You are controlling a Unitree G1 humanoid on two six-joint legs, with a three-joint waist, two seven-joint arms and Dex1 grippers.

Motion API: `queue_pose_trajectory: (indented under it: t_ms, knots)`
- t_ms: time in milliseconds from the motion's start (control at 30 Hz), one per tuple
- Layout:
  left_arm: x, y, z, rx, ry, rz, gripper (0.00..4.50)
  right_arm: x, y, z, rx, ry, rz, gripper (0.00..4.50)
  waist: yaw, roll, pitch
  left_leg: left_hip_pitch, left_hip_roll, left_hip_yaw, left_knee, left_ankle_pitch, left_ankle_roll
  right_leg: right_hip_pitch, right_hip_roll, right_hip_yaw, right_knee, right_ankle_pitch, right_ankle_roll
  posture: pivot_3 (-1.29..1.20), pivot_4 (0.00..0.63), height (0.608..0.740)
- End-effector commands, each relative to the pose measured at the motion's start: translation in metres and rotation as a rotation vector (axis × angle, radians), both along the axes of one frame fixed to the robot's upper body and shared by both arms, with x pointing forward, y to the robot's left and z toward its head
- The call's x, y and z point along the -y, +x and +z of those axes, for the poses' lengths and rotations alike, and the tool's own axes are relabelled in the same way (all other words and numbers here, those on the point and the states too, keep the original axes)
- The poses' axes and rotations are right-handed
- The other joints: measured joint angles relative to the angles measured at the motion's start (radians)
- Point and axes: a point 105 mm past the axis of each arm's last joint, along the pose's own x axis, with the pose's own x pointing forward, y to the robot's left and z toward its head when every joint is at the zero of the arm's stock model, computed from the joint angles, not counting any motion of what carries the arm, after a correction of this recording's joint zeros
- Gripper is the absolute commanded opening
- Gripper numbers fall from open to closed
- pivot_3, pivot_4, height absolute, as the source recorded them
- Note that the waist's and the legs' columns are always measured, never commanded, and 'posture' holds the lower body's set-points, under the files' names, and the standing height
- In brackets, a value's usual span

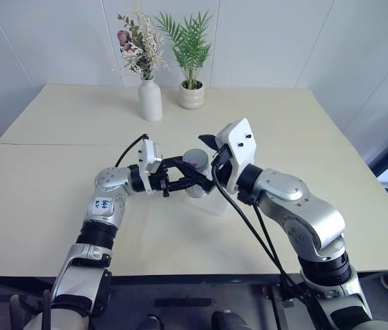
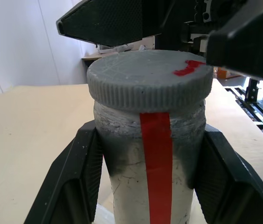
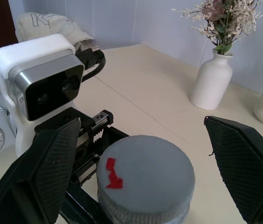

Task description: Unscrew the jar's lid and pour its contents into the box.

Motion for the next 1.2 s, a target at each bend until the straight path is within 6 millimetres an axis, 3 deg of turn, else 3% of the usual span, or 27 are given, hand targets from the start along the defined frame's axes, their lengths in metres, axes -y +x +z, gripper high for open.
queue_pose_trajectory:
  t_ms: [33, 600, 700, 833, 1200]
  knots:
    - [0.006, -0.002, 0.017, 0.067, -0.002, -0.030, 2.28, -0.003, -0.004, 0.007, 0.033, -0.008, 0.014, 4.50, 0.001, 0.000, 0.000, 0.000, 0.000, 0.000, 0.000, 0.000, 0.000, 0.000, 0.000, 0.000, 0.000, 0.000, 0.000, 0.00, 0.150, 0.740]
    - [0.008, -0.002, 0.019, 0.045, -0.016, -0.041, 2.28, -0.004, -0.002, 0.005, 0.038, -0.023, -0.007, 4.50, 0.000, 0.000, 0.000, 0.000, 0.000, 0.000, 0.000, 0.000, 0.000, 0.000, 0.000, 0.000, 0.000, 0.000, 0.000, 0.00, 0.150, 0.740]
    - [0.008, -0.003, 0.018, 0.041, -0.013, -0.044, 2.28, -0.004, -0.002, 0.007, 0.047, -0.019, -0.003, 3.93, 0.000, 0.000, 0.000, 0.000, 0.000, 0.000, 0.000, 0.000, 0.000, 0.000, 0.000, 0.000, 0.000, 0.000, 0.000, 0.00, 0.150, 0.740]
    - [0.007, -0.003, 0.018, 0.036, -0.012, -0.042, 2.28, -0.005, -0.004, 0.010, 0.055, -0.009, 0.009, 2.64, 0.001, 0.000, 0.000, 0.000, 0.000, 0.000, 0.000, 0.000, 0.000, 0.000, 0.000, 0.000, 0.000, 0.000, 0.000, 0.00, 0.150, 0.740]
    - [0.005, -0.002, 0.013, 0.019, 0.004, -0.041, 2.28, -0.002, -0.013, 0.016, 0.095, 0.004, 0.079, 2.60, 0.001, 0.000, 0.000, 0.000, 0.000, 0.000, 0.000, 0.000, 0.000, 0.000, 0.000, 0.000, 0.000, 0.000, 0.000, 0.00, 0.150, 0.740]
